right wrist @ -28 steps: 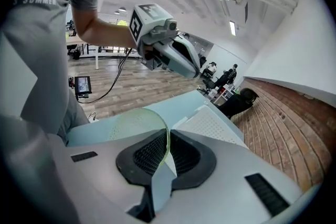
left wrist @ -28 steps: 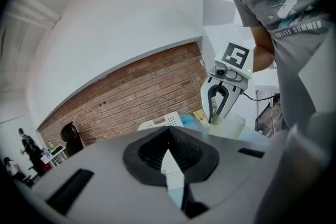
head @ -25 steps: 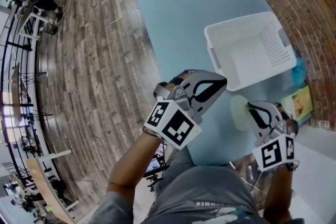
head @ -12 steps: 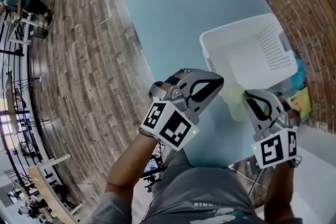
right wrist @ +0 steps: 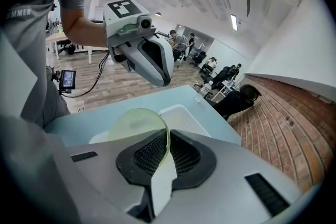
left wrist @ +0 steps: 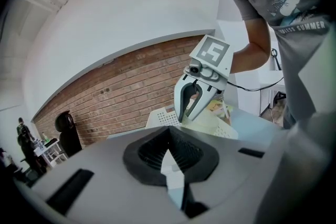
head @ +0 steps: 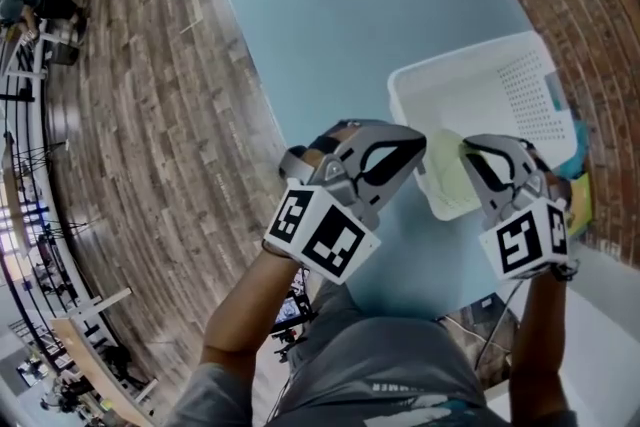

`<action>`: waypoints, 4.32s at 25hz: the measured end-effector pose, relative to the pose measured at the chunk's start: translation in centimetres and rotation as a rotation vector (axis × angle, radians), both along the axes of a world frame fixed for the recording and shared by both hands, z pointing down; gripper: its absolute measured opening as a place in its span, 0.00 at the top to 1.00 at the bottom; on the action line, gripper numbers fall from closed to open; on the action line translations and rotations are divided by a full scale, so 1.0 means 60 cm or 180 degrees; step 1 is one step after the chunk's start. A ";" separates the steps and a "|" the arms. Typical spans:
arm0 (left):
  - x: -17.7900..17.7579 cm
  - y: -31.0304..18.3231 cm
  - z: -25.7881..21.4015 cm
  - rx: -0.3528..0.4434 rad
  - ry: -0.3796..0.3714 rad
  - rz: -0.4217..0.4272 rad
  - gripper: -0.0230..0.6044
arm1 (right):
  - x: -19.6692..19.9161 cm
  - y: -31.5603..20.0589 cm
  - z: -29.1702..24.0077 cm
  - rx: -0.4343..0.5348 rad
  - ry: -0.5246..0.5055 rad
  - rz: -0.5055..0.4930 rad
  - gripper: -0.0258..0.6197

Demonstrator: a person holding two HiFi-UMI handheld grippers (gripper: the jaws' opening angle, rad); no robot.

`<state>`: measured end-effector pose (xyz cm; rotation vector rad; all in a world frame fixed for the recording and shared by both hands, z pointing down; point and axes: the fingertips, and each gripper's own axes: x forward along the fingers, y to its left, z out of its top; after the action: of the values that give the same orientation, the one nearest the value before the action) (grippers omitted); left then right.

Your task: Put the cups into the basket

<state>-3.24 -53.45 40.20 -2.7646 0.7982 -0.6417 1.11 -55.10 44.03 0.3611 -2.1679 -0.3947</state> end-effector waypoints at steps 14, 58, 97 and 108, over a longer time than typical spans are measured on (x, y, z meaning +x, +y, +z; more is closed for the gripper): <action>-0.024 -0.039 0.025 -0.0081 0.0120 -0.0057 0.96 | -0.021 -0.053 0.173 -0.0555 0.0532 -0.0132 0.91; -0.025 -0.008 0.005 -0.0053 0.0190 -0.0087 0.96 | 0.003 -0.085 0.190 -0.0376 0.1027 -0.0179 0.77; 0.088 0.284 -0.078 0.0084 -0.0011 0.0012 0.96 | 0.040 0.325 -0.117 0.0234 -0.0777 -0.0310 0.94; 0.125 0.363 -0.097 0.0121 -0.0042 -0.0004 0.96 | 0.080 0.403 -0.123 0.0204 -0.0823 -0.0299 0.94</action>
<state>4.25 -31.65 34.41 -2.7230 0.8013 -0.6377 5.93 -30.90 36.65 0.3632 -2.4352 -0.4938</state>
